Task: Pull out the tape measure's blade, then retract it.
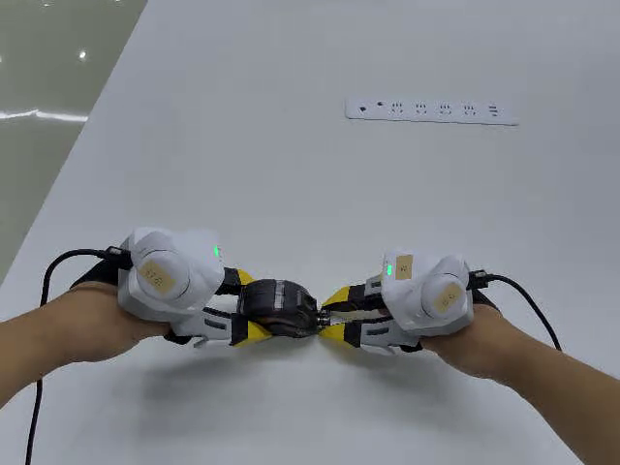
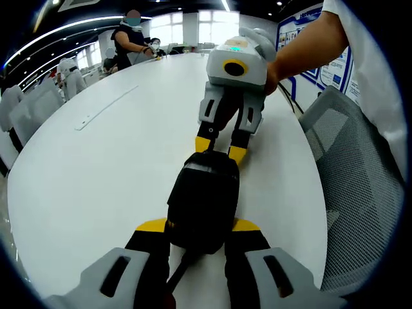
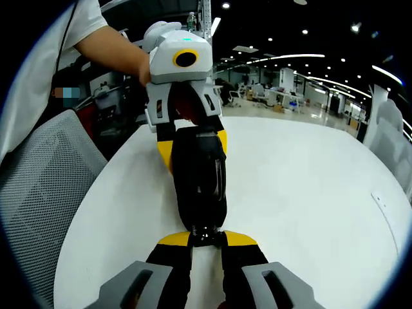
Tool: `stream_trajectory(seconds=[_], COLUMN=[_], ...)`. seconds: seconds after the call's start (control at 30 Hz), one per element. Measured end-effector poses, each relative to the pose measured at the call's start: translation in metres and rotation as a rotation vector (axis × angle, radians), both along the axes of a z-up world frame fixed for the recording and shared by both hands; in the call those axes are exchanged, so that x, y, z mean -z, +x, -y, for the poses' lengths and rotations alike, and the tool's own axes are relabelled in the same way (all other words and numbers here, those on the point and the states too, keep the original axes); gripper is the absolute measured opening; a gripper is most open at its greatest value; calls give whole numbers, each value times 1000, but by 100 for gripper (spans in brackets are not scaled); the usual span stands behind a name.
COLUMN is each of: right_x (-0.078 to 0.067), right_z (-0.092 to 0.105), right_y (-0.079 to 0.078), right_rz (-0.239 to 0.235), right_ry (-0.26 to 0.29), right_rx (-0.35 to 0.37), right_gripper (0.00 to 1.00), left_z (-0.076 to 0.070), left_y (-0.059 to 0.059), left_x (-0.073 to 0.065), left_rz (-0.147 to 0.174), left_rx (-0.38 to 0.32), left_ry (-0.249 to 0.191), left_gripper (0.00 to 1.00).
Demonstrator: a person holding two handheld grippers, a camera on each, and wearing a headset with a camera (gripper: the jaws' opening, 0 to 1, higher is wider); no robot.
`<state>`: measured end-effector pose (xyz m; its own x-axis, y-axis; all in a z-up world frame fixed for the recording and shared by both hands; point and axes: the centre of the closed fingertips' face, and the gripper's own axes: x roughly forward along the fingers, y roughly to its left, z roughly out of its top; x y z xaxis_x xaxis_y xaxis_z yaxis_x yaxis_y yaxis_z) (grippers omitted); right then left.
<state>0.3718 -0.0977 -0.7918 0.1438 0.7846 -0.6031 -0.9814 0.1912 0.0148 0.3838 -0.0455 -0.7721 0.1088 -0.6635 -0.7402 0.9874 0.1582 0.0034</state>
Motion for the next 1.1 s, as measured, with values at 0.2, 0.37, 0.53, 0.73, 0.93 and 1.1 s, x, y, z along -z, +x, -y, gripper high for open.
stream_trajectory(seconds=[0.2, 0.37, 0.53, 0.73, 0.93, 1.1], right_x=[0, 0, 1, 0, 0, 1], right_z=[-1, -1, -1, -1, 4, 7], right_y=[-1, 0, -1, 0, -1, -2], right_rz=[12, 12, 9, 10, 12, 6], right_ry=[0, 0, -10, -19, -31, -35], right_rx=[-14, -6, -1, 7, 5, 7], right_gripper=[14, 13, 12, 11, 10, 10], left_z=[0, 0, 0, 0, 0, 0], left_y=[0, 0, 0, 0, 0, 0], left_x=[0, 0, -1, -1, -1, -1], left_rz=[3, 8, 4, 10, 11, 8], left_rx=[2, 0, 3, 13, 19, 19], left_ry=[0, 0, 0, 3, 6, 2], left_gripper=[27, 27, 27, 26, 26, 26])
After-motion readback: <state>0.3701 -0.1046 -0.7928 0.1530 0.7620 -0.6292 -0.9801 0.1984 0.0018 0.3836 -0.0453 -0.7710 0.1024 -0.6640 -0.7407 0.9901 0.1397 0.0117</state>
